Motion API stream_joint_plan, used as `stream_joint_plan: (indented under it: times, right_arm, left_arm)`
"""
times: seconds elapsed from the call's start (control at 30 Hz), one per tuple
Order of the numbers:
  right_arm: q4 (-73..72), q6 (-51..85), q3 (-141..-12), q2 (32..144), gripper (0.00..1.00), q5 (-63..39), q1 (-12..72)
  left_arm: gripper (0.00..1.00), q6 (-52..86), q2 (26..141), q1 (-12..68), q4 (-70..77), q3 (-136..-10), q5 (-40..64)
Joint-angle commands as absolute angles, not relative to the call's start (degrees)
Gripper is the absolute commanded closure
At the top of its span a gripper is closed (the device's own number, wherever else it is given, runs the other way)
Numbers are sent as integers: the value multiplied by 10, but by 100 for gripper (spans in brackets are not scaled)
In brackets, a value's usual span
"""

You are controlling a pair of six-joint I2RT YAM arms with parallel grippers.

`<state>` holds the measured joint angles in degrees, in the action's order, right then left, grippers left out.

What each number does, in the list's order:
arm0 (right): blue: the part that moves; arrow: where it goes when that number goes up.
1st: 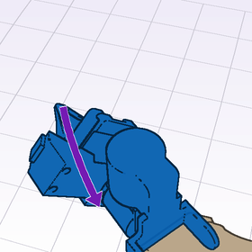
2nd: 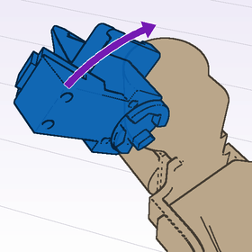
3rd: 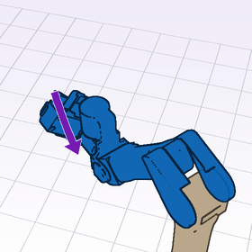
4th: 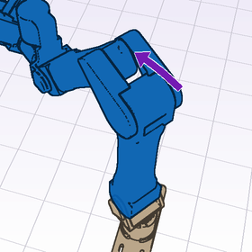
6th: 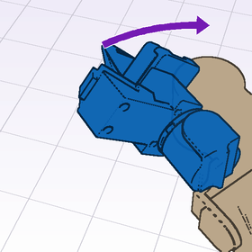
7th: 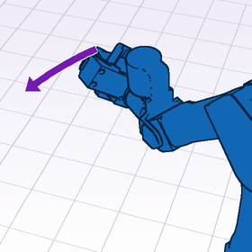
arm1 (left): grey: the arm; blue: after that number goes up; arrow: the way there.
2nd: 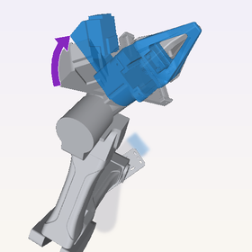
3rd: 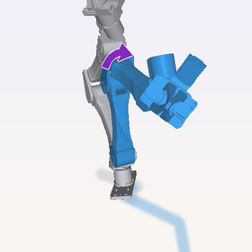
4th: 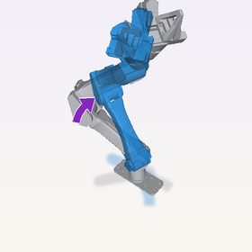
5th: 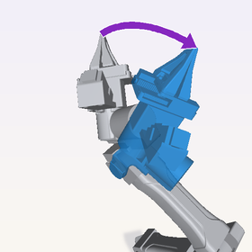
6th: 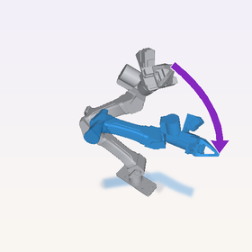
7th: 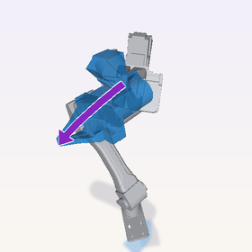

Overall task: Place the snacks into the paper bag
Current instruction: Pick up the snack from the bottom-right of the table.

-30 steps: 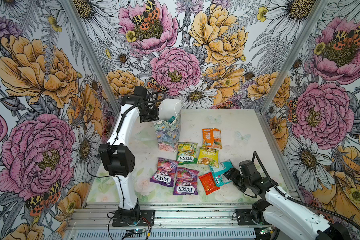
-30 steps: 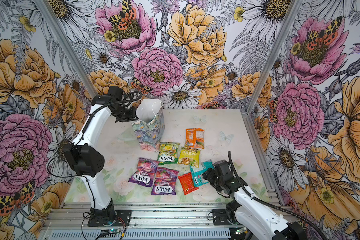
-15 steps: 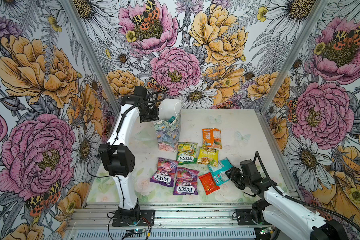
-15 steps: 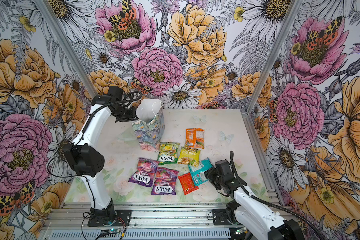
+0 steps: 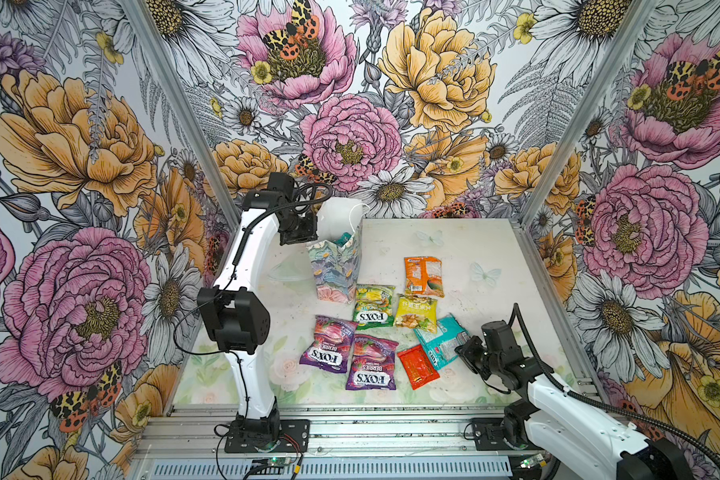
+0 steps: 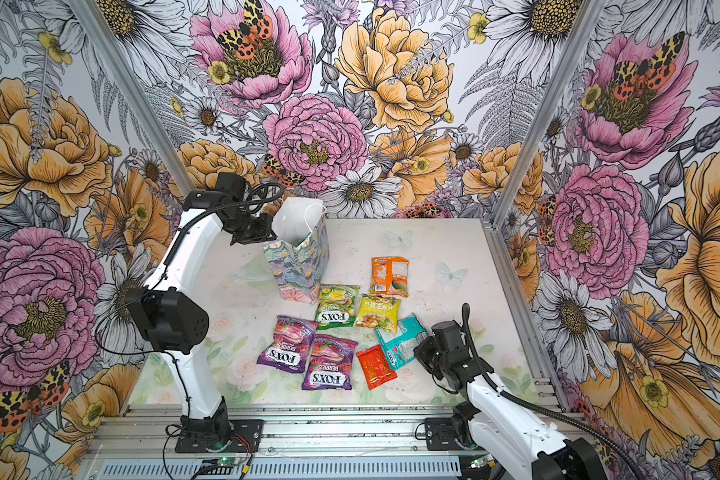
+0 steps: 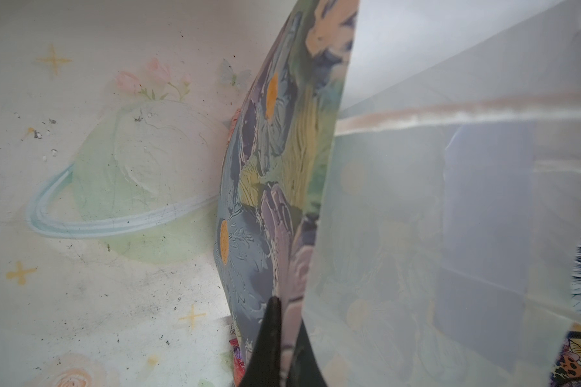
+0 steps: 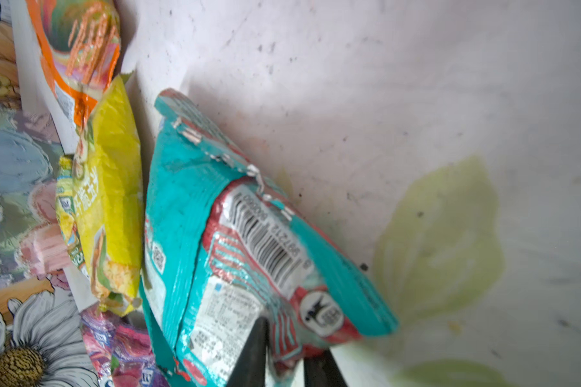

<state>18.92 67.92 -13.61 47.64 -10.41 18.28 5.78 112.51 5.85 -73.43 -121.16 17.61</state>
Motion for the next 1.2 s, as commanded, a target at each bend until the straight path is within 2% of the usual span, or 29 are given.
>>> stream_joint_plan:
  times: [0.0,0.03,0.23,0.87,1.17]
  right_arm:
    - [180,666,-135,467,96,-103,178]
    - [180,666,-135,466,100,-103,178]
    - [229,637,-168,455,100,-97,178]
    - [474,470,-398,436,100,13,178]
    - [490,419,-498,475,100,41,179]
  left_arm:
    - [100,53,1112,61,-735,-1202,175]
    - [100,53,1112,62,-736,-1202,176]
    - [100,52,1111,61,-735,-1201,176]
    - [100,52,1115,60,-736,-1201,178]
    - [100,53,1112,57,-736,-1201,178]
